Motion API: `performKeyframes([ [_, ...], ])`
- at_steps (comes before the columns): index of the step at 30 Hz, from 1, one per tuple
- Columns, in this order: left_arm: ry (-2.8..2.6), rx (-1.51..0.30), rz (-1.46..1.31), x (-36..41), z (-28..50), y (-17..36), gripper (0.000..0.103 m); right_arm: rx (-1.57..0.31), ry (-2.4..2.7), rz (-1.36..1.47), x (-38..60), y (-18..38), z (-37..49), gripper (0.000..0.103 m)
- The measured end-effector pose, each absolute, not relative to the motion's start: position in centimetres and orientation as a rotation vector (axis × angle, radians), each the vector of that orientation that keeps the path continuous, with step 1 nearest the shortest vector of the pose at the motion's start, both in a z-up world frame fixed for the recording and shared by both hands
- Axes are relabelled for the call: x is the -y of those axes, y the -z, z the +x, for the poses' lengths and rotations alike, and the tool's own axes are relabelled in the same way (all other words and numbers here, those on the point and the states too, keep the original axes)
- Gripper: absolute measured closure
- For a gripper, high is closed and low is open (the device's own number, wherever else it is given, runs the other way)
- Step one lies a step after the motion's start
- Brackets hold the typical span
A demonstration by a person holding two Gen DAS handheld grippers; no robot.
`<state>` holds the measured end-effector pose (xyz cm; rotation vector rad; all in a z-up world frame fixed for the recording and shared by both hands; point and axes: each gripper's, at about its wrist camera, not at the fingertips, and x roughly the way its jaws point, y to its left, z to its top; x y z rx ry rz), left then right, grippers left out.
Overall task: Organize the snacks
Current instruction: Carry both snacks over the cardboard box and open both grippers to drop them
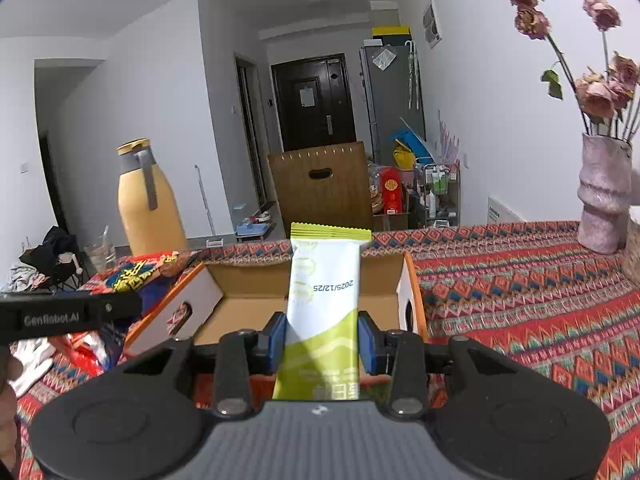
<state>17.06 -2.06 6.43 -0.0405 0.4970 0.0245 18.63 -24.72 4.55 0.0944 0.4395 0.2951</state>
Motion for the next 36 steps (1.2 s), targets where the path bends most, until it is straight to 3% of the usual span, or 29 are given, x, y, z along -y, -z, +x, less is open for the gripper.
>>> performKeyframes([
  [14,-0.117,-0.512,-0.039,2.0,24.2,-3.2,0.051,-0.557,-0.267,0.105,22.4,-1.3,29.1,0.067],
  [28,-0.108,-0.563,-0.066,0.9,25.8,-0.4,0.051,-0.580,-0.269,0.118,22.3,1.0,30.1,0.066],
  [31,-0.100,-0.553,-0.076,0.7,25.6,-0.6,0.045,-0.579,-0.267,0.114,22.2,0.9,30.0,0.064],
  [32,-0.101,-0.550,-0.077,0.7,25.5,-0.7,0.041,-0.573,-0.265,0.117,22.3,0.8,29.9,0.059],
  [33,-0.105,-0.542,-0.077,0.7,25.4,-0.8,0.037,-0.571,-0.268,0.122,22.4,0.8,29.8,0.046],
  [35,-0.125,-0.528,-0.077,0.6,25.1,-1.1,0.010,-0.555,-0.255,0.136,22.7,0.6,29.5,0.025],
  [36,-0.140,-0.517,-0.078,0.6,24.9,-1.2,0.004,-0.547,-0.251,0.138,22.9,0.5,29.4,0.020],
])
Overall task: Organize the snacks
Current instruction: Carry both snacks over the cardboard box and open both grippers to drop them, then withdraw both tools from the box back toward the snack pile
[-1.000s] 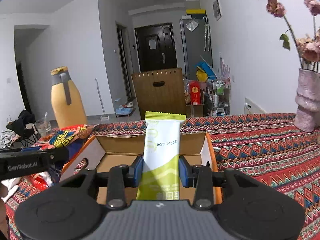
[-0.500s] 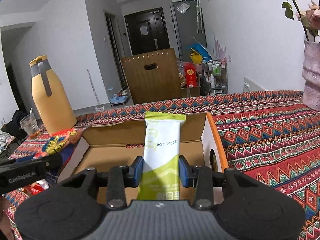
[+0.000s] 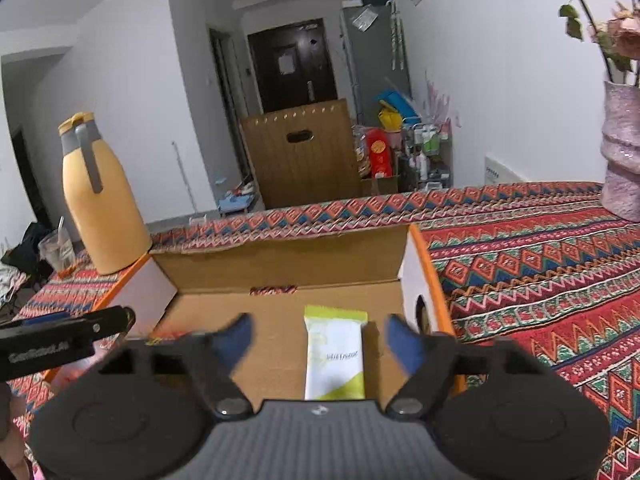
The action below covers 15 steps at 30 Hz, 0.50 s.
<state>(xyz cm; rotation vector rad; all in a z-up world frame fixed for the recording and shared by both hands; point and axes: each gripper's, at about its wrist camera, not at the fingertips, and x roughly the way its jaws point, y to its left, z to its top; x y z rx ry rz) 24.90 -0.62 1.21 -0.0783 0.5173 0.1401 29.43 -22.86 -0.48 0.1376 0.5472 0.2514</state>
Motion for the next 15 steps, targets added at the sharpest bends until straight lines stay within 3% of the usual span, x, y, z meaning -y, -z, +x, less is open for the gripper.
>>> performKeyframes([
  [2,-0.158,-0.491,-0.084,0.48,24.49,-1.51,0.000,-0.539,-0.256,0.146,23.11,0.23,29.24,0.017],
  [5,-0.150,-0.486,-0.095,0.43,24.25,-1.85,0.000,-0.529,-0.253,0.161,23.43,0.07,29.02,0.002],
  [15,-0.150,-0.478,-0.098,0.39,23.96,-2.27,0.000,-0.514,-0.245,0.162,23.82,-0.44,28.31,0.000],
])
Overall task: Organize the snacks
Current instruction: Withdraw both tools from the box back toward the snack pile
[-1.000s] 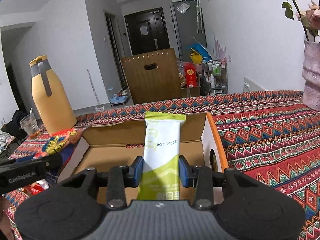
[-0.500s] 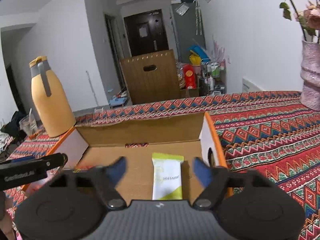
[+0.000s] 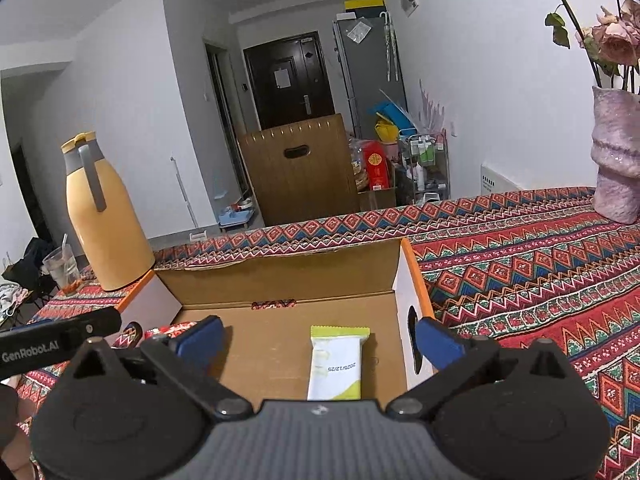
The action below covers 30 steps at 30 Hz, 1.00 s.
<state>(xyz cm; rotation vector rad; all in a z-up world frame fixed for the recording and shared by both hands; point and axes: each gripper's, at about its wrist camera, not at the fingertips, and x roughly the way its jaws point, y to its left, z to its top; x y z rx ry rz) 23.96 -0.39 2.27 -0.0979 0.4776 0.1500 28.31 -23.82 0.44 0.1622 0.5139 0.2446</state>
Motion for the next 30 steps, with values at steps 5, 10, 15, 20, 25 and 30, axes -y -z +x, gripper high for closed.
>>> performKeyframes([
  [5,-0.153,-0.457,-0.099,0.3,23.0,-3.3,0.000,-0.487,-0.230,0.143,23.8,-1.2,27.4,0.000],
  [10,-0.147,-0.430,-0.101,0.3,21.9,-4.9,0.000,-0.443,-0.226,0.110,23.6,-2.8,25.6,0.000],
  [15,-0.136,-0.397,-0.095,0.3,20.0,-6.5,0.000,-0.404,-0.223,0.089,24.2,-4.1,23.4,0.000],
  [20,-0.129,-0.407,-0.098,-0.2,18.0,-6.8,0.000,-0.385,-0.221,0.075,24.8,-4.5,21.0,0.000],
  [25,-0.119,-0.420,-0.089,-0.7,15.8,-6.4,0.000,-0.372,-0.199,0.068,25.6,-4.3,18.2,0.000],
  [30,-0.106,-0.423,-0.086,-1.3,13.2,-6.0,0.000,-0.366,-0.198,0.061,26.0,-4.1,15.6,0.000],
])
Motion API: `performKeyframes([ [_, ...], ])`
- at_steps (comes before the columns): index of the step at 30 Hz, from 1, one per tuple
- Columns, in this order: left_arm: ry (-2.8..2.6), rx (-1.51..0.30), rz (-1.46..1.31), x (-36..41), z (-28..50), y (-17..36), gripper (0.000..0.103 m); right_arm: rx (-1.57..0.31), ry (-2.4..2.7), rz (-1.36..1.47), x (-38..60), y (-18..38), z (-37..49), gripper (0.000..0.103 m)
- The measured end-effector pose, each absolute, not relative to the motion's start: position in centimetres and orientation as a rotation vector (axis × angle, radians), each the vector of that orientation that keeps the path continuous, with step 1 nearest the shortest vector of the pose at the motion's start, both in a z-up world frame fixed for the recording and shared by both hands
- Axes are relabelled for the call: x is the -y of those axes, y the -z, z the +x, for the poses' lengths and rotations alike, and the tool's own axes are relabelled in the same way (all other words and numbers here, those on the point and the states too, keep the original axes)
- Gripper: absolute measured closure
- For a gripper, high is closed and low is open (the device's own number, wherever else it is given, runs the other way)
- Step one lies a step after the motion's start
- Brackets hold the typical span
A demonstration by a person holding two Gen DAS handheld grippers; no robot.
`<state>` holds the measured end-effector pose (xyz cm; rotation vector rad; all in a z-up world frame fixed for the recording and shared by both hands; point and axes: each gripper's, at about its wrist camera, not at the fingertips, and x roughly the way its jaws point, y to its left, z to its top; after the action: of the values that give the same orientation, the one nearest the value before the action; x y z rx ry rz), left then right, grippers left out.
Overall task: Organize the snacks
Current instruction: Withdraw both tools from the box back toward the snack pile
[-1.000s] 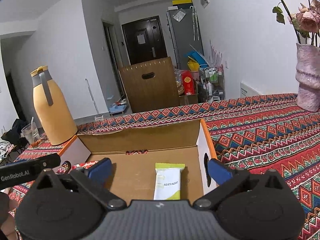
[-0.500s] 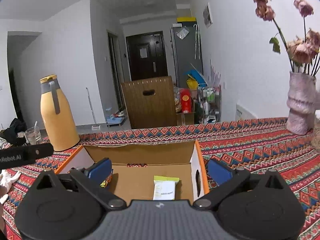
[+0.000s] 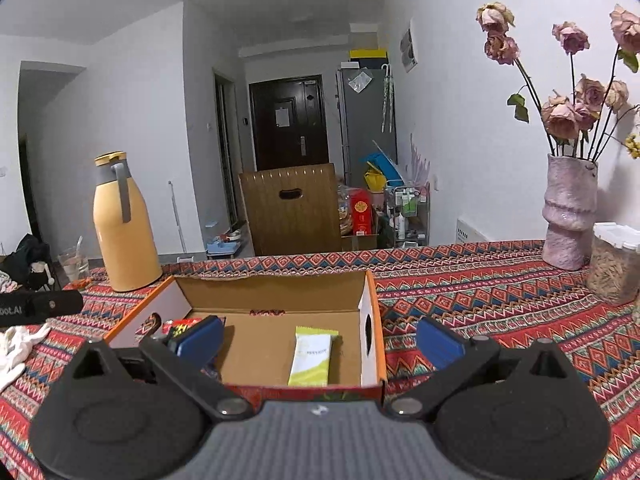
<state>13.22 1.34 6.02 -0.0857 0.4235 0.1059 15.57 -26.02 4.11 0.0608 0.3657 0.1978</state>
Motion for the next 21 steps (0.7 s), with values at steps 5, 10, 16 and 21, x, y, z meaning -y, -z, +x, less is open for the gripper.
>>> performKeyframes([
  [5,-0.092,-0.423,-0.080,-1.7,10.7,-5.4,0.000,-0.365,-0.203,0.033,25.7,-3.2,12.7,0.000],
  [10,-0.077,-0.440,-0.061,-1.9,8.5,-3.8,0.000,-0.381,-0.205,0.019,25.2,-1.7,10.6,0.000],
  [16,-0.076,-0.476,-0.075,-2.6,6.9,-1.3,0.000,-0.427,-0.206,0.012,24.7,0.2,8.6,0.000],
  [21,-0.072,-0.516,-0.083,-2.4,6.8,0.8,0.000,-0.484,-0.204,0.032,24.7,1.9,7.8,0.000],
])
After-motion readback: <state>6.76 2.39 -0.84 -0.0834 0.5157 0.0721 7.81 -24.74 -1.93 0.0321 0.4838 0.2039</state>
